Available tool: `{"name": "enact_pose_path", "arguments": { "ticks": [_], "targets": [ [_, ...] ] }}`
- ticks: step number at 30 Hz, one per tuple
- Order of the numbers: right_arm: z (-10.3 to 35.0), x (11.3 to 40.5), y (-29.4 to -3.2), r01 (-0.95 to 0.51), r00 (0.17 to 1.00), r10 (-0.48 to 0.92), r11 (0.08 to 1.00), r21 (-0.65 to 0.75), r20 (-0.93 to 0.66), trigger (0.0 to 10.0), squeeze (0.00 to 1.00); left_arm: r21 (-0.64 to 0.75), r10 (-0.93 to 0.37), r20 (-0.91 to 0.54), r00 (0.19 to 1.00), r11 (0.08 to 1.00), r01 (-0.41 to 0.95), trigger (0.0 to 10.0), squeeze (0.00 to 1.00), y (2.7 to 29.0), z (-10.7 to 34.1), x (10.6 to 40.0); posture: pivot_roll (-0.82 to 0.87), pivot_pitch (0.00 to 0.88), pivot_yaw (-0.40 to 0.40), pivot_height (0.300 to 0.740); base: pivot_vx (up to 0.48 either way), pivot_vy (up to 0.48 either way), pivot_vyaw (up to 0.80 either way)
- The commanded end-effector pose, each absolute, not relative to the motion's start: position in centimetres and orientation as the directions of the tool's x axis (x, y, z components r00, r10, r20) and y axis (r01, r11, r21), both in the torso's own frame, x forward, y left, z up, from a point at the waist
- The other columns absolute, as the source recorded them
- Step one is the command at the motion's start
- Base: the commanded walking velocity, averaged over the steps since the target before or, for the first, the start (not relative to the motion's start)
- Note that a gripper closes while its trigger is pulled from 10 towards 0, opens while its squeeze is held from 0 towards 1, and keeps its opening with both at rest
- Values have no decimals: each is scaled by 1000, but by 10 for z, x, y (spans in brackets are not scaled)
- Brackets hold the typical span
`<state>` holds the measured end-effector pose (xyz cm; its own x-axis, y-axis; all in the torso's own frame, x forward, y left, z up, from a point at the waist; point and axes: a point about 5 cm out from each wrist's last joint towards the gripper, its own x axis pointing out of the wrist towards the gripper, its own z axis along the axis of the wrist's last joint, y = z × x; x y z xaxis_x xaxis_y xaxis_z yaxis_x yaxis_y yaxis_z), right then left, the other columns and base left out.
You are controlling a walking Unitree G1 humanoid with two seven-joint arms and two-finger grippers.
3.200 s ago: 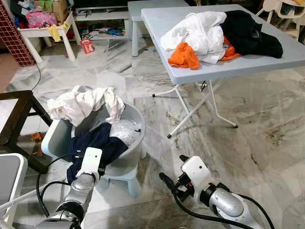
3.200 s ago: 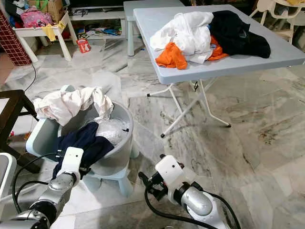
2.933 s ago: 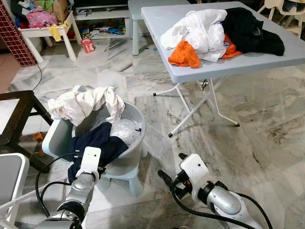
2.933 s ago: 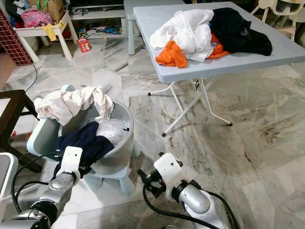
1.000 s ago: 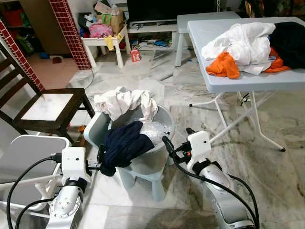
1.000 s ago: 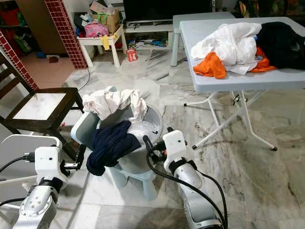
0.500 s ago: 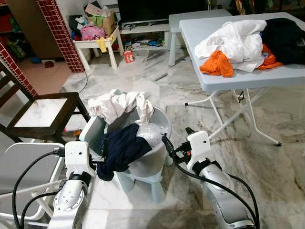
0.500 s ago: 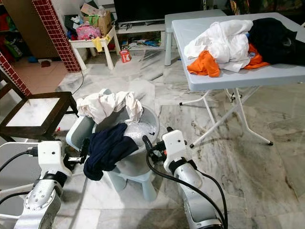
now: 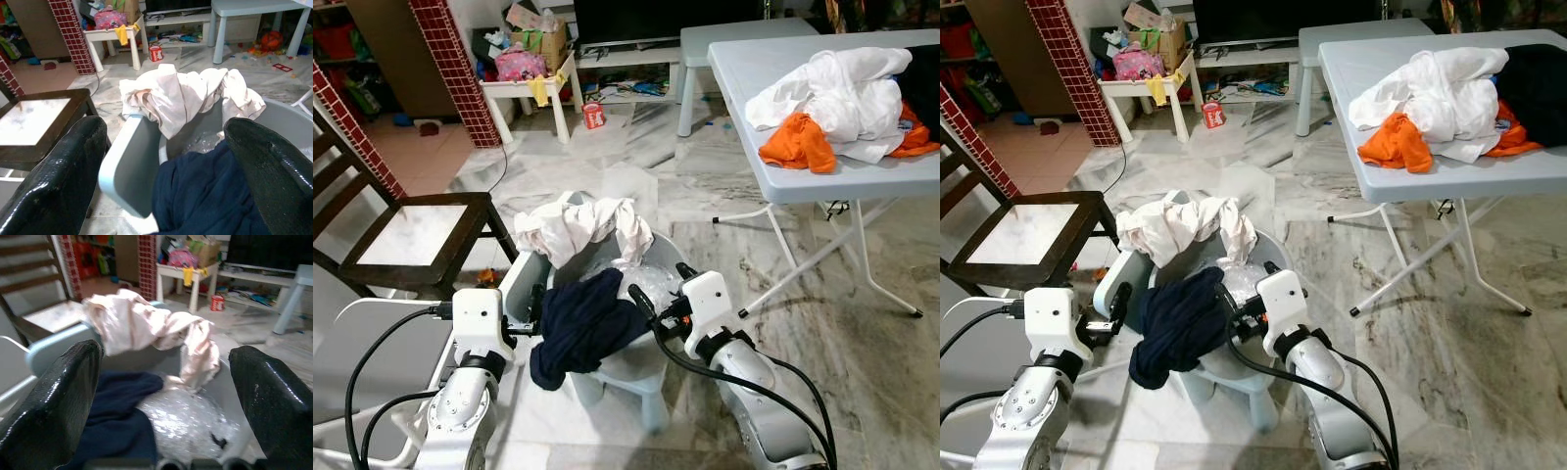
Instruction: Hang hanger
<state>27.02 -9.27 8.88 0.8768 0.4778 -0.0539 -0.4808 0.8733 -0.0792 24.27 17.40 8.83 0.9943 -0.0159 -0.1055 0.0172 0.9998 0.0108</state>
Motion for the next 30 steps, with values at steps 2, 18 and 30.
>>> {"name": "enact_pose_path", "arguments": {
  "ticks": [2, 18, 30],
  "targets": [
    [93, 270, -87, -498, 867, 498, 863, -80, -28, 10000, 0, 25, 2, -124, 992, 1000, 1, 10000, 0, 180, 85, 241, -40, 11, 93, 740, 0, 0, 0],
    [95, 269, -85, -527, 850, 527, 845, -93, -29, 10000, 0, 24, 7, -132, 991, 1000, -3, 10000, 0, 178, 79, 237, -42, 15, 66, 740, 101, 0, 0],
    [95, 271, -82, -540, 841, 540, 836, -103, -30, 10000, 0, 18, -11, -125, 992, 1000, 13, 10000, 0, 175, 77, 238, -40, 9, 63, 740, 328, 0, 0]
  ]
}}
